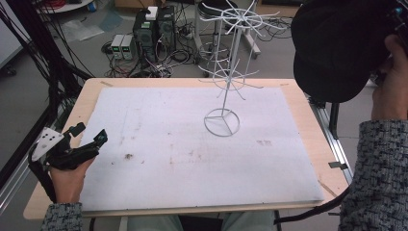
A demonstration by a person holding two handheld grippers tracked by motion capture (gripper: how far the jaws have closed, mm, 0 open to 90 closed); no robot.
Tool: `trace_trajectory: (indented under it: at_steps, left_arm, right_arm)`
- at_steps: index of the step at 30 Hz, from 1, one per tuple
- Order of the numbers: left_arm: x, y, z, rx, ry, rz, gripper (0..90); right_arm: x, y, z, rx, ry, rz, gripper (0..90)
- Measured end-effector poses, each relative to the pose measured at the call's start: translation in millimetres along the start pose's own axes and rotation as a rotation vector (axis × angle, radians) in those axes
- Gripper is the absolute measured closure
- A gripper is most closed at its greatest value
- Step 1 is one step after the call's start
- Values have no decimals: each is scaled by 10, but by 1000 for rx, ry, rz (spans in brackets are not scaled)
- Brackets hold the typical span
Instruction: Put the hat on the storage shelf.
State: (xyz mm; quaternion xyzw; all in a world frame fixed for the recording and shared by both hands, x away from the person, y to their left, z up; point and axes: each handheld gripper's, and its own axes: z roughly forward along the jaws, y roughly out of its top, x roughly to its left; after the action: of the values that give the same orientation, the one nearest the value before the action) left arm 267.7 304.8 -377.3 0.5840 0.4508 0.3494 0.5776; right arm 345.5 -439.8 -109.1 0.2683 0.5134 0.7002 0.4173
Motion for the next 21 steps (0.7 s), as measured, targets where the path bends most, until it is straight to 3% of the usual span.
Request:
trace_trajectory:
  at_steps: [14, 21]
  left_arm:
    - [4, 5, -1, -3, -1, -1, 164]
    - [10, 6, -4, -6, -4, -7, 164]
  right_arm:
    - [31, 101, -26, -58, 42, 39, 858]
    - [84, 157, -24, -103, 91, 65, 858]
